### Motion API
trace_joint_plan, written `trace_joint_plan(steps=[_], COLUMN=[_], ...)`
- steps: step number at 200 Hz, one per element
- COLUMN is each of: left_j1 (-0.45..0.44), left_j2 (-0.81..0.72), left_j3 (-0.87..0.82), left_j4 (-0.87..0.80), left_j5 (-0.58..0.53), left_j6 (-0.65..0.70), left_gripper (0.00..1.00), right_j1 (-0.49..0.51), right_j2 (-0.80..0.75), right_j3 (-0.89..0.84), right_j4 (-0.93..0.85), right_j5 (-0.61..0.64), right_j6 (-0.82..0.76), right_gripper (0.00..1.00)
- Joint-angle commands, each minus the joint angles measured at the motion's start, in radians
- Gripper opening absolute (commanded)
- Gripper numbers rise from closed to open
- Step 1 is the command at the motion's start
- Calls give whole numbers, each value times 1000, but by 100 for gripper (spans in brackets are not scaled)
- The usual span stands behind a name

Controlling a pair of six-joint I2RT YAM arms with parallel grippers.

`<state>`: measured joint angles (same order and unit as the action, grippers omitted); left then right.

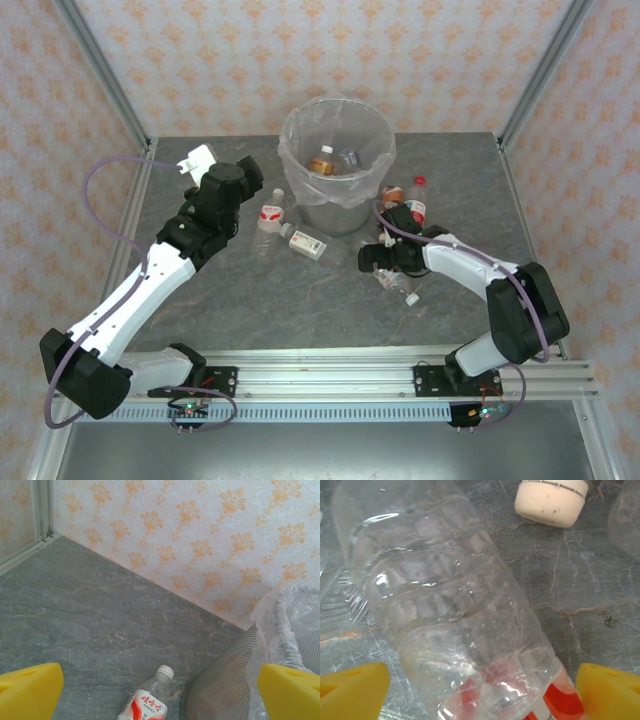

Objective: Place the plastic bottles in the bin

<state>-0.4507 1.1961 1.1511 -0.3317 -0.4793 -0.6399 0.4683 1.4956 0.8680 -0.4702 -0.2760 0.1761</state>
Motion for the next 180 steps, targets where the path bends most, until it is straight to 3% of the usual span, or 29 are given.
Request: trace_joint_plan(steps=[1,52,81,180], left_j1=[7,9,11,16], left_j2=[2,1,12,18], left_j3=[-5,-7,-7,-11], left_j4=[-33,-40,-35,-55], left_j5=[-25,-33,-31,-47], left_j6=[-21,-18,-18,-17], left_gripper=[100,100,100,100], right_j1=[23,82,86,101], right_j2=[27,52,80,192], right_j3=[18,28,27,50], right_j4=[-16,-44,-25,-7], right_j5=[45,206,258,324], right_j6=[36,110,180,204], right_gripper=[95,95,90,84])
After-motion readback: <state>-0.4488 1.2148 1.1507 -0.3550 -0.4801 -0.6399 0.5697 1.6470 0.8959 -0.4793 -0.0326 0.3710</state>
